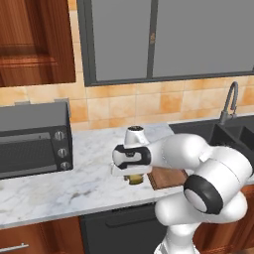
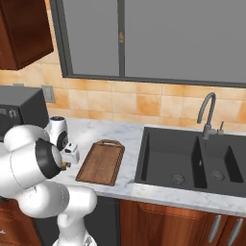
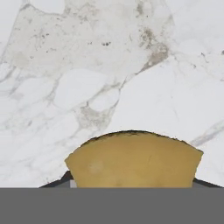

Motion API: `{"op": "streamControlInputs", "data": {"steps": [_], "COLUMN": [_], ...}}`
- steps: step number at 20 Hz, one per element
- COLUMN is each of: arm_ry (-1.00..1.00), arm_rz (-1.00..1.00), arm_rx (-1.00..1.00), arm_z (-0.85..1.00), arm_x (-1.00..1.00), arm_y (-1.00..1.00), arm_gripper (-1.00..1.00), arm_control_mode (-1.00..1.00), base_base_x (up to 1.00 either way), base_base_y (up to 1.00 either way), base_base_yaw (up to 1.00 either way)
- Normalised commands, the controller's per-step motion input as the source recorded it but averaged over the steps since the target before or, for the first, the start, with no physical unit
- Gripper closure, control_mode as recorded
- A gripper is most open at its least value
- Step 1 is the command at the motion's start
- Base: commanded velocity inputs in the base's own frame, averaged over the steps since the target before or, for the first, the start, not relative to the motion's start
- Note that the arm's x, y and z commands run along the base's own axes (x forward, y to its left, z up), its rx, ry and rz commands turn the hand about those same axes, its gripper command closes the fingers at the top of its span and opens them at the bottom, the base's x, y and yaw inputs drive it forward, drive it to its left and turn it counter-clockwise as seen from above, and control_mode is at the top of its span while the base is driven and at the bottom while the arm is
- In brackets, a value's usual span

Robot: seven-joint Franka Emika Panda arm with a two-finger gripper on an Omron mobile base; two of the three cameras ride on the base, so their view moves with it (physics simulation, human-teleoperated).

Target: Pick up the sponge from the counter and clean the cutting board by briefly scrubbing or pressing down on the cutting board. Once finished, release the sponge.

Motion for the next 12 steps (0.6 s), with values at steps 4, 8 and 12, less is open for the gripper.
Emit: {"op": "streamControlInputs", "data": {"steps": [4, 8, 12], "arm_ry": [0.00, 0.00, 0.00], "arm_rz": [0.00, 0.00, 0.00], "arm_rx": [0.00, 0.00, 0.00], "arm_z": [-0.20, -0.01, 0.12], "arm_x": [0.00, 0.00, 0.01], "arm_y": [0.00, 0.02, 0.00], "arm_gripper": [-1.00, -1.00, -1.00], "arm_control_mode": [-1.00, -1.00, -1.00], "base_base_x": [0.00, 0.00, 0.00], "base_base_y": [0.00, 0.00, 0.00], "base_base_yaw": [0.00, 0.00, 0.00]}}
